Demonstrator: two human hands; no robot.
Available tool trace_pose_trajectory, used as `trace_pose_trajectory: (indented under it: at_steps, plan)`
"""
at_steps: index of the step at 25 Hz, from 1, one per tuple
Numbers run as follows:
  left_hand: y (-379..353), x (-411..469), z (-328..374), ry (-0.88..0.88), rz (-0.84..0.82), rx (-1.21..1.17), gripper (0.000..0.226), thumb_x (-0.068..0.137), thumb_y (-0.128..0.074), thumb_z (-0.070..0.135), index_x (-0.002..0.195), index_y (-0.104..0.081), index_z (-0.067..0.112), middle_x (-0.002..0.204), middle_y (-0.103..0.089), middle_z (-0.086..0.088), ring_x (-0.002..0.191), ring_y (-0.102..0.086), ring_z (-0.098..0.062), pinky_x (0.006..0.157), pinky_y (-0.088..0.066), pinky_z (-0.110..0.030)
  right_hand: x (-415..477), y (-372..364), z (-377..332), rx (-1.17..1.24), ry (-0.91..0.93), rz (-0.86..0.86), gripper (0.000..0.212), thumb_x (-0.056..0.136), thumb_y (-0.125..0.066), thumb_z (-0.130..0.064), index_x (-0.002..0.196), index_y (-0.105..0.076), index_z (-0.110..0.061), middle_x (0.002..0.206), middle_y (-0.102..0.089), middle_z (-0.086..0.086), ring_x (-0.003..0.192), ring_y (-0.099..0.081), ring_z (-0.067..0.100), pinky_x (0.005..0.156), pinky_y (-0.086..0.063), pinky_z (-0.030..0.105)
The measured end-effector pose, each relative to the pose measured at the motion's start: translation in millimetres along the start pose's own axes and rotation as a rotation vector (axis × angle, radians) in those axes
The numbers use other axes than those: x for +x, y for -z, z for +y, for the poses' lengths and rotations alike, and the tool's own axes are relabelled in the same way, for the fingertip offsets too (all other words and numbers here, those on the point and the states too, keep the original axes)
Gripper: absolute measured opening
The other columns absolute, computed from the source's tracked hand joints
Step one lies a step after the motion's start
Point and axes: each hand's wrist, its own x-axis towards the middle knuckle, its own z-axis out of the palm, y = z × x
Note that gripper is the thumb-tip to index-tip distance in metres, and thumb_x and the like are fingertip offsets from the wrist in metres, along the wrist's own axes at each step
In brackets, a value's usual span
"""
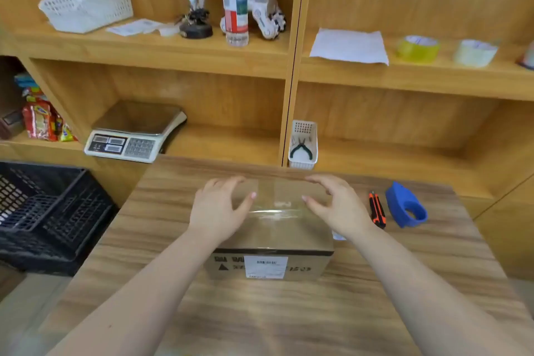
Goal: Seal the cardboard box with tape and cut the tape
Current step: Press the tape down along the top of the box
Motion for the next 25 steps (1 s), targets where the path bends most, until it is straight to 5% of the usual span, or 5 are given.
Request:
trace_pose_trajectory:
  at_steps: [4, 9, 13, 21, 25]
  plan:
    - [-47, 15, -26, -0.029, -0.18, 0.014, 0.04, 0.098, -0.045, 0.03, 0.137, -0.055, 0.025, 0.149, -0.051, -0.004, 0.141, -0.038, -0.026, 0.115, -0.031, -0.04, 18, -38, 26, -0.156, -0.059, -0.092, 0.037, 0.083, -0.065, -0.036, 0.119, -0.061, -0.027, 0.125, -0.061, -0.005, 0.123, -0.048, 0.015, 0.099, -0.035, 0.023]
    - [-83, 37, -43, -0.098, -0.261, 0.183, 0.067, 0.093, -0.007, 0.052, 0.149, -0.036, 0.031, 0.164, -0.024, -0.003, 0.152, -0.016, -0.022, 0.123, -0.006, -0.041, 51, -68, 60, -0.187, 0.131, -0.3, 0.039, 0.087, -0.05, -0.048, 0.123, -0.057, -0.035, 0.142, -0.049, -0.011, 0.139, -0.03, 0.006, 0.107, -0.038, 0.046]
    - [-89, 73, -52, -0.216, -0.297, 0.166, 0.053, 0.1, -0.031, 0.049, 0.151, -0.032, 0.032, 0.165, -0.02, -0.001, 0.153, -0.012, -0.02, 0.124, -0.002, -0.04, 72, -70, 70, -0.347, 0.236, -0.383, 0.042, 0.093, -0.041, -0.046, 0.134, -0.045, -0.037, 0.15, -0.036, -0.012, 0.143, -0.021, 0.007, 0.115, -0.026, 0.042]
    - [-92, 163, -46, -0.462, -0.454, 0.244, 0.052, 0.102, -0.029, 0.046, 0.153, -0.026, 0.032, 0.166, -0.014, -0.002, 0.154, -0.005, -0.022, 0.125, -0.002, -0.042, 95, -50, 90, -0.524, 0.16, -0.427, 0.057, 0.089, -0.027, -0.06, 0.143, -0.027, -0.041, 0.155, -0.024, -0.012, 0.143, -0.017, 0.015, 0.112, -0.019, 0.041]
    - [-94, 172, -32, -0.391, -0.354, 0.373, 0.052, 0.102, -0.03, 0.047, 0.15, -0.034, 0.027, 0.164, -0.022, -0.01, 0.153, -0.01, -0.028, 0.125, -0.005, -0.044, 107, -48, 97, -0.504, 0.22, -0.453, 0.059, 0.09, -0.033, -0.057, 0.144, -0.027, -0.031, 0.157, -0.022, -0.006, 0.145, -0.013, 0.016, 0.116, -0.016, 0.041]
